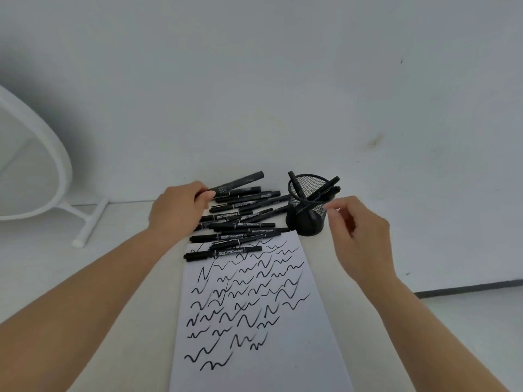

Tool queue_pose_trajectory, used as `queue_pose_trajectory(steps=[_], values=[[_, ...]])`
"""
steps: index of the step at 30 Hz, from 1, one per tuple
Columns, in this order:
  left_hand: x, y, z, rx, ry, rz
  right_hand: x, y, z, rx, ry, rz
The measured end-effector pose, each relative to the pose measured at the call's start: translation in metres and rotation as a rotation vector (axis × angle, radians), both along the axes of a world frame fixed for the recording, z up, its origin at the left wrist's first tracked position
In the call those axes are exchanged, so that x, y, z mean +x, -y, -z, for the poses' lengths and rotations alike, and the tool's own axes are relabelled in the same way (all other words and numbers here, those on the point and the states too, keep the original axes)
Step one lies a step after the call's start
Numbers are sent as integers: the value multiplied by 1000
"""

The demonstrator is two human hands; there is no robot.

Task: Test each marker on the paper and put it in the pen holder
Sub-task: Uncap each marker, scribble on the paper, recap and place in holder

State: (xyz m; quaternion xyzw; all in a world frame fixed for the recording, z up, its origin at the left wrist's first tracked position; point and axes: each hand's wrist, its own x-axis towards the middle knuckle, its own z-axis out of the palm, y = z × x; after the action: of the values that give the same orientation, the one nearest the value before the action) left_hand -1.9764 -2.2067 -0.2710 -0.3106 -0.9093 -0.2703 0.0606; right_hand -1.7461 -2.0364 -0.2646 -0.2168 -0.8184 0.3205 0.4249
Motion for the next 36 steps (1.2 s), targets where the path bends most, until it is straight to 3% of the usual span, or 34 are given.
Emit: queue_pose_trajectory(steps=[6, 11, 15, 19, 23, 26, 29, 33, 36], values=[[87, 28, -10, 226, 114, 173, -18, 66, 2, -623, 122, -364], [128, 36, -1, 135, 139, 298, -17, 89, 10, -1002, -104, -345], [135, 38, 4, 41, 90, 357, -12, 93, 16, -1134, -85, -341], [144, 42, 3, -53, -148, 440, -5, 94, 17, -1308, -4, -427], [147, 50, 2, -182, -282, 377, -2, 94, 12, -1212, 80, -421], [153, 59, 3, -223, -284, 366, -1, 96, 6, -1111, 139, -415], [162, 62, 4, -182, -129, 387, -1, 91, -1, -1073, 178, -438], [169, 58, 11, 20, 246, 457, -6, 89, -1, -1015, 277, -445], [156, 76, 25, 104, 494, 452, 7, 42, -8, -1215, -53, -221]])
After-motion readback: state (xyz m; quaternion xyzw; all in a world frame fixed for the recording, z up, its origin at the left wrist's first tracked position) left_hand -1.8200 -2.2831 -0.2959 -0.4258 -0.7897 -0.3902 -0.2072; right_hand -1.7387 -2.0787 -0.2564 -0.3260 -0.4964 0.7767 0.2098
